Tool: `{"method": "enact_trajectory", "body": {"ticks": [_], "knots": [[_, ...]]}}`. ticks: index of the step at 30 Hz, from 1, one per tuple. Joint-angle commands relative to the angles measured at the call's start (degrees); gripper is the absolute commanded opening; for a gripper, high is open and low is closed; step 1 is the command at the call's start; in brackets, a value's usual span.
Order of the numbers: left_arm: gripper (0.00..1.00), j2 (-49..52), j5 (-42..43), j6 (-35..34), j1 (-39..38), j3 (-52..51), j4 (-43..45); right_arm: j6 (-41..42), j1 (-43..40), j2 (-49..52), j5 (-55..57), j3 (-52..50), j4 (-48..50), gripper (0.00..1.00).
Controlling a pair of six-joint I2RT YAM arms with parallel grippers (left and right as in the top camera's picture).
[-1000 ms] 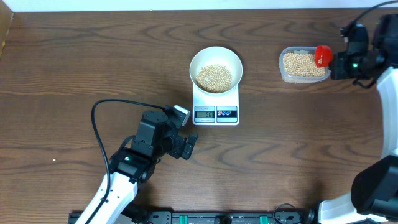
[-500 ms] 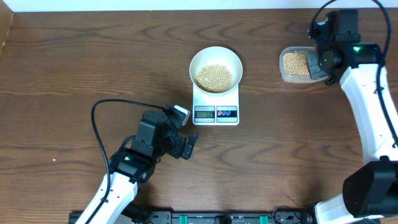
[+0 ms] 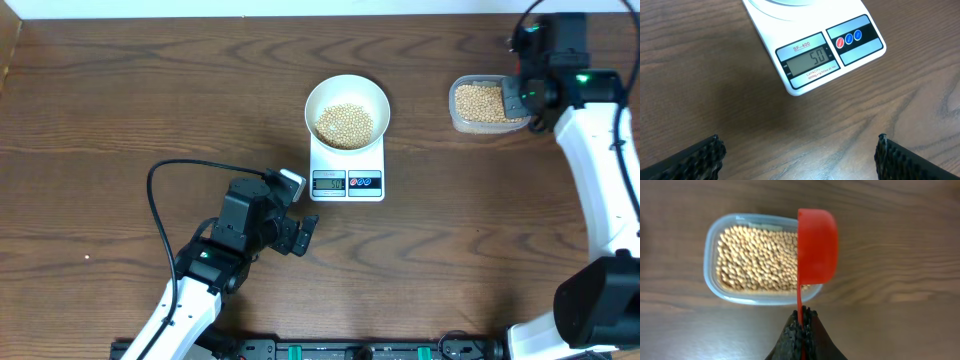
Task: Scoop item into bowl and weigh 50g on scale
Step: 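Lower the red scoop into the tub and leave it resting there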
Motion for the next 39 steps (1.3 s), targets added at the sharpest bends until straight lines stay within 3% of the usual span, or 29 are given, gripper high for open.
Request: {"method": "enact_trajectory", "body": {"ticks": [1,5,17,35,39], "knots": [[0.98,0.0,-0.52,0.81,0.35,1.38,-0.04,5.51,-3.89,0.5,-15.76,-0.11,1.38,0.01],[0.98,0.0,-0.52,0.81,0.35,1.38,-0.04,11.56,-7.26,0.63,-24.59,-0.13,2.6,0.01],[0.98,0.0,-0.52,0.81,0.35,1.38,-0.04,28.52,-8.33,8.07,-26.38,-0.17,3.85,0.01],[0.98,0.0,-0.52,0.81,0.35,1.38,-0.04,29.46,-8.92,13.81,-28.81,-0.2,5.4,0.02],[0.98,0.0,-0.52,0.81,0.35,1.38,-0.04,29.44,-8.85,13.92,-28.83,-0.2,5.31,0.17]]}}
